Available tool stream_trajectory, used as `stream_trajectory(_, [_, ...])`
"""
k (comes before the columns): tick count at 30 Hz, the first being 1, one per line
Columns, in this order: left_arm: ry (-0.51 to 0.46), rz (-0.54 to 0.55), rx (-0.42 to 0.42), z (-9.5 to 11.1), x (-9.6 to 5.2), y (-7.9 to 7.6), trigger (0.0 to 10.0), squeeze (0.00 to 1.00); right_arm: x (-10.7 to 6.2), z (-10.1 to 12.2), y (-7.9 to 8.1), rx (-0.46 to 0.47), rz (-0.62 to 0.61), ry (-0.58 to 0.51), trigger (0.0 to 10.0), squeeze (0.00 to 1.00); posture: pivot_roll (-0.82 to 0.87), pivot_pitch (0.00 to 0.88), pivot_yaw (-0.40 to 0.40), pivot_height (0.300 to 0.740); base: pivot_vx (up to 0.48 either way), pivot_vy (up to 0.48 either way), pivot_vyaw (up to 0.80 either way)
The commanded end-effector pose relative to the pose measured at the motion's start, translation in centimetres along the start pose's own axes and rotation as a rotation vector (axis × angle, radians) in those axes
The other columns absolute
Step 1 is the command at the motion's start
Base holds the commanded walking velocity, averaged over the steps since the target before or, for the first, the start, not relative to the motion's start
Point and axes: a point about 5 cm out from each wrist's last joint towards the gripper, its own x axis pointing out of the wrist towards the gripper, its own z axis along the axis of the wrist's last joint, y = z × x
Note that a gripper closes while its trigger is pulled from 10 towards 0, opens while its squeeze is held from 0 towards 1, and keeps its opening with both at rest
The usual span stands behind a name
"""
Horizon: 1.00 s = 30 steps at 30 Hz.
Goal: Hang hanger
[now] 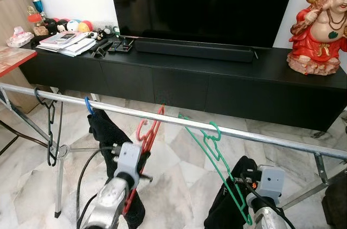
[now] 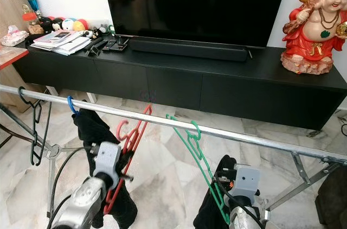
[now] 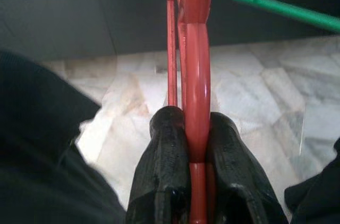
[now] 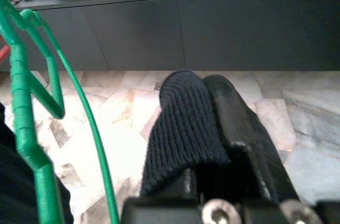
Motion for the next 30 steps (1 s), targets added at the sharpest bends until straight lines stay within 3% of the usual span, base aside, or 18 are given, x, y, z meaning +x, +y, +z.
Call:
stream_trajectory(1, [0.031,-0.020,0.024,-0.7,-0.6,0.0,0.0,0.00,0.2,0.7,0.0,-0.005,0.004,-0.036,10.0,0.00,0.02,0.008,0.033,0.740,0.000,0.000,0.00])
stream_trajectory(2, [0.059,-0.024,0.029,-1.3,-1.1,0.1,0.5,0.00,0.2,0.7,0.0,-0.006,0.003,-0.035,10.0,0.00,0.02,0.009,0.033,0.740,0.000,0.000,0.00])
stream_trajectory(3, [0.110,-0.030,0.033,-2.4,-1.8,0.3,4.8,0.00,0.2,0.5,0.0,-0.007,0.003,-0.028,10.0,0.00,0.03,0.012,0.032,0.740,0.000,0.000,0.00])
stream_trajectory(4, [0.128,-0.032,0.032,-2.8,-2.0,0.4,4.8,0.00,0.2,0.4,0.0,-0.008,0.002,-0.025,10.0,0.00,0.03,0.012,0.031,0.740,0.000,0.000,0.00])
stream_trajectory(5, [0.166,-0.026,0.033,-3.6,-2.6,0.6,10.0,0.00,0.1,0.1,-0.2,-0.010,0.001,-0.007,10.0,0.00,0.03,0.012,0.030,0.740,0.000,0.000,0.00])
stream_trajectory(13, [0.322,0.039,0.000,-6.5,-4.6,2.0,10.0,0.00,-1.1,-4.2,-1.3,-0.093,-0.019,0.235,10.0,0.00,0.03,0.024,0.032,0.740,0.000,0.000,0.00])
stream_trajectory(18, [0.333,0.041,-0.014,-6.7,-4.7,2.0,10.0,0.00,-1.5,-5.1,-1.7,-0.123,-0.038,0.305,10.0,0.00,0.03,0.028,0.037,0.740,0.000,0.000,0.00])
stream_trajectory(24, [0.360,0.040,-0.016,-7.2,-4.8,2.1,10.0,0.00,-1.3,-5.2,-1.4,-0.114,-0.046,0.304,10.0,0.00,0.03,0.032,0.046,0.740,0.000,0.000,0.00])
stream_trajectory(30, [0.388,0.040,-0.017,-7.6,-5.2,2.1,10.0,0.00,-1.6,-6.7,-1.9,-0.172,-0.113,0.437,10.0,0.00,0.04,0.038,0.057,0.740,0.000,0.000,0.00])
